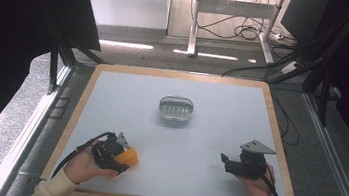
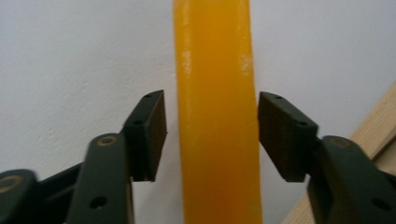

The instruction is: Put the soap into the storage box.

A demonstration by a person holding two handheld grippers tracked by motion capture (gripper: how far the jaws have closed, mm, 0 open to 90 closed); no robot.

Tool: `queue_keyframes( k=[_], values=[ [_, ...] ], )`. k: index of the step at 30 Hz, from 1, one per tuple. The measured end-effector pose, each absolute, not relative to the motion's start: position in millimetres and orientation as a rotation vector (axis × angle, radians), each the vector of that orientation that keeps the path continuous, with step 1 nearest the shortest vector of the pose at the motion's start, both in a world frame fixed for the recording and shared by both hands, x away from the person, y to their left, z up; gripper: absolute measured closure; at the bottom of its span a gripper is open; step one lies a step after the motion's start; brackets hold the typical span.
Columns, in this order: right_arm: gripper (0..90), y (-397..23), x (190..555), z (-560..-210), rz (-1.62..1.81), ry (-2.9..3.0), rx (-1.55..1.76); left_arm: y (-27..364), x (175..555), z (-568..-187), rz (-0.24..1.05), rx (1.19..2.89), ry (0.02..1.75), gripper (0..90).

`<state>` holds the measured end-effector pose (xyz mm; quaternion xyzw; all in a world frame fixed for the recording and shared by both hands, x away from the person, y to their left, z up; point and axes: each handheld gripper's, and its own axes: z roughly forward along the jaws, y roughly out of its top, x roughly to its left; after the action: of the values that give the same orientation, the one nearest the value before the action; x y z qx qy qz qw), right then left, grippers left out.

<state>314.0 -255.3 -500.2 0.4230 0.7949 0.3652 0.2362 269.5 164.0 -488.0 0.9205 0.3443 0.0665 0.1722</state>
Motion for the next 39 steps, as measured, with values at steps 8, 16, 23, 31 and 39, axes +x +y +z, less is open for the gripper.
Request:
queue_keyframes(
  k=[8,16,23,31,39],
  values=[
    [15.2,-255.5,314.1,-500.0,1.0,2.179,1.158,161.4,271.4,-491.1,0.179,2.64,0.98,61.2],
    [15.4,-255.9,314.1,-499.6,0.998,2.176,1.156,165.2,270.0,-483.3,0.173,2.594,0.95,62.4],
    [15.4,-256.1,314.0,-499.3,0.997,2.173,1.156,178.1,268.7,-468.3,0.171,2.513,0.937,62.4],
    [15.5,-256.1,314.2,-499.5,0.994,2.172,1.163,192.1,272.7,-461.9,0.161,2.463,0.946,62.4],
    [15.5,-255.4,313.8,-499.8,0.995,2.174,1.167,196.2,275.9,-458.7,0.158,2.454,0.941,62.5]
  ],
)
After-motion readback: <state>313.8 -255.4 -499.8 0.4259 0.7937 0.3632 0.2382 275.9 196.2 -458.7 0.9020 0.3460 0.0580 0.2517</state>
